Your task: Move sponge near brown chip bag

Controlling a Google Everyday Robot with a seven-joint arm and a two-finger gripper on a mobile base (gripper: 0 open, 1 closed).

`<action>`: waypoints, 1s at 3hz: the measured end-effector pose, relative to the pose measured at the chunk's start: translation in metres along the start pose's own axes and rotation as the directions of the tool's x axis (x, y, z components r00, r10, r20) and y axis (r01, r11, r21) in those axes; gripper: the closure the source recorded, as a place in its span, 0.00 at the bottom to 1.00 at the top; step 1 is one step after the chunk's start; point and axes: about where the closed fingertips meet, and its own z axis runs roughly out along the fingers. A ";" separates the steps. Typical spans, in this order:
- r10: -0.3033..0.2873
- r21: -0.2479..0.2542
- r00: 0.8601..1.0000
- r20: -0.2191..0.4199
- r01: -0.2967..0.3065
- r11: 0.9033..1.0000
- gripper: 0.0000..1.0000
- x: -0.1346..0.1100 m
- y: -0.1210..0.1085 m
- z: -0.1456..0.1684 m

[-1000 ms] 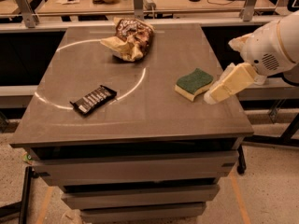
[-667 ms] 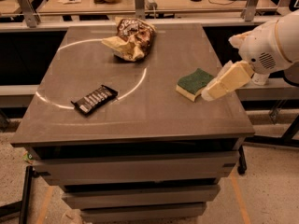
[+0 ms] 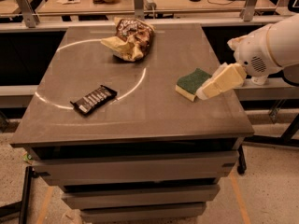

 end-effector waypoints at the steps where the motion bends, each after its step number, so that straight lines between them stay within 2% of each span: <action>1: 0.027 0.054 1.000 0.014 -0.028 0.998 0.00 0.006 -0.016 0.028; 2: 0.053 0.063 0.999 -0.004 -0.053 0.997 0.00 0.016 -0.023 0.052; 3: 0.077 0.049 0.997 -0.029 -0.075 0.996 0.00 0.026 -0.022 0.075</action>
Offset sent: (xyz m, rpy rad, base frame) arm 0.0591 0.0000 -0.0737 0.0000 0.0208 -0.1206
